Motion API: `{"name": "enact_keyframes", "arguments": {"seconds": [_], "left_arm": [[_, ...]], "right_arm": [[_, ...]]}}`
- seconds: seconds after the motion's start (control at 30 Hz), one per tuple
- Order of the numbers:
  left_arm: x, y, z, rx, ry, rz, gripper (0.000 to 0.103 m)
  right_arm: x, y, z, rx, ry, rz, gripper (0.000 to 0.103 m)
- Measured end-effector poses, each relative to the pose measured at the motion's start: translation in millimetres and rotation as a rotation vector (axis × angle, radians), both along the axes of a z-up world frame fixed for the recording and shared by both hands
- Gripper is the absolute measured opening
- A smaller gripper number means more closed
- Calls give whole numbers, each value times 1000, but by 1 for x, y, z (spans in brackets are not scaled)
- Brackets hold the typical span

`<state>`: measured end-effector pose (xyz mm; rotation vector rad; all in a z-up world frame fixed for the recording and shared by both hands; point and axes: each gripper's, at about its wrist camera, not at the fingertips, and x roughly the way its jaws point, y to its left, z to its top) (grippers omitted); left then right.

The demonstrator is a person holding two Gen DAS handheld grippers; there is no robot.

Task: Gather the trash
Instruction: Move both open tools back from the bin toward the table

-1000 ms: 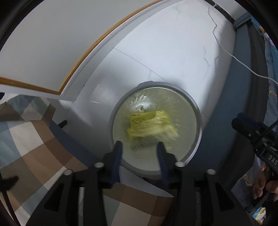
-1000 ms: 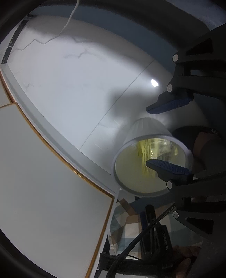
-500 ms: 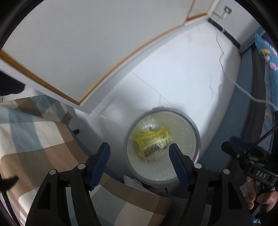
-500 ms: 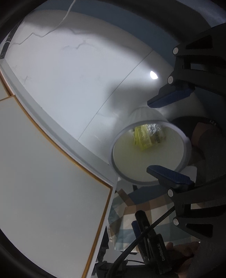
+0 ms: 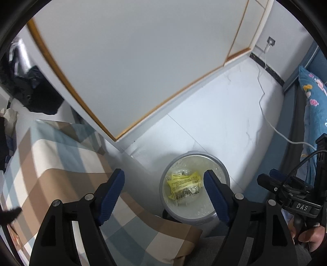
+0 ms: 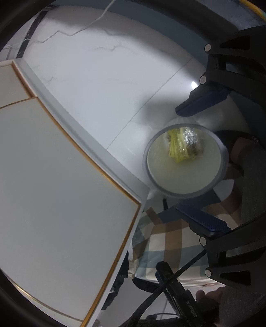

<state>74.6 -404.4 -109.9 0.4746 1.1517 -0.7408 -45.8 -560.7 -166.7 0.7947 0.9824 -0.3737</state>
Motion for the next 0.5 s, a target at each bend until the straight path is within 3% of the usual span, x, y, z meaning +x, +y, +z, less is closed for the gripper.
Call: {"name": "enact_keyframes", "arguments": {"seconds": [0.3, 0.5], "left_arm": [[3, 49, 45, -102, -95, 105, 77], [5, 96, 75, -178, -191, 210, 77]], "right_arm": [[6, 19, 68, -155, -90, 27, 96], [11, 49, 129, -299, -212, 63, 96]]}}
